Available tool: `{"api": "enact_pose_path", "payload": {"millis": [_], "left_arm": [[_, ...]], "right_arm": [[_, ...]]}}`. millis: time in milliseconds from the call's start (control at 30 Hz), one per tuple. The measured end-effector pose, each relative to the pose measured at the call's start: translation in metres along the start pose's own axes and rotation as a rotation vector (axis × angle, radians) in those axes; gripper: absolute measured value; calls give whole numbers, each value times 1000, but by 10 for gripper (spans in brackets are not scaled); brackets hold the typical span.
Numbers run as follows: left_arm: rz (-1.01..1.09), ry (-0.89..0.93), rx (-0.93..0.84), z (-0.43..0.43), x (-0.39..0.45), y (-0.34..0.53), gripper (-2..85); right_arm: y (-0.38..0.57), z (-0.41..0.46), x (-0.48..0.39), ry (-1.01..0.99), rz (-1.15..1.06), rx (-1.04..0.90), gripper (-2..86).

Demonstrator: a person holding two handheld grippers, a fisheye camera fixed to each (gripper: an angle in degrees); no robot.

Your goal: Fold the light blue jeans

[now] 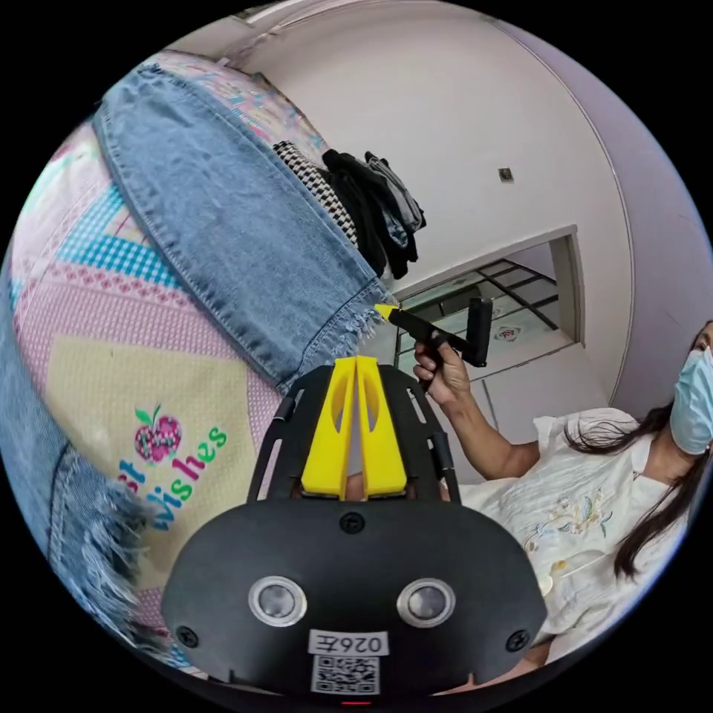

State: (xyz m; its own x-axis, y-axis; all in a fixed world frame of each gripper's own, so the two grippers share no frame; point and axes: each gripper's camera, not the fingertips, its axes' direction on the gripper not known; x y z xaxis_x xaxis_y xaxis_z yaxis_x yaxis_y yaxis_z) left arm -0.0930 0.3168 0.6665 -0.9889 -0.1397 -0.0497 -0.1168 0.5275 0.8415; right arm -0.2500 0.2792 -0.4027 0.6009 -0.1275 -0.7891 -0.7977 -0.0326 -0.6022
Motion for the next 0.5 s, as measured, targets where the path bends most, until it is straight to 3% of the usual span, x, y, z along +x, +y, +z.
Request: {"api": "enact_pose_path", "payload": {"millis": [100,200,500], "left_arm": [[-111,83,16,0,-29,34,-10],[-147,161,162,-20,-36,79,-10],[84,-11,505,-101,44,168,-10]], "right_arm": [[19,30,51,-58,141,-189,13],[45,31,75,-139,236,-198,31],[57,-27,-24,-93,-78,-14,1]]}}
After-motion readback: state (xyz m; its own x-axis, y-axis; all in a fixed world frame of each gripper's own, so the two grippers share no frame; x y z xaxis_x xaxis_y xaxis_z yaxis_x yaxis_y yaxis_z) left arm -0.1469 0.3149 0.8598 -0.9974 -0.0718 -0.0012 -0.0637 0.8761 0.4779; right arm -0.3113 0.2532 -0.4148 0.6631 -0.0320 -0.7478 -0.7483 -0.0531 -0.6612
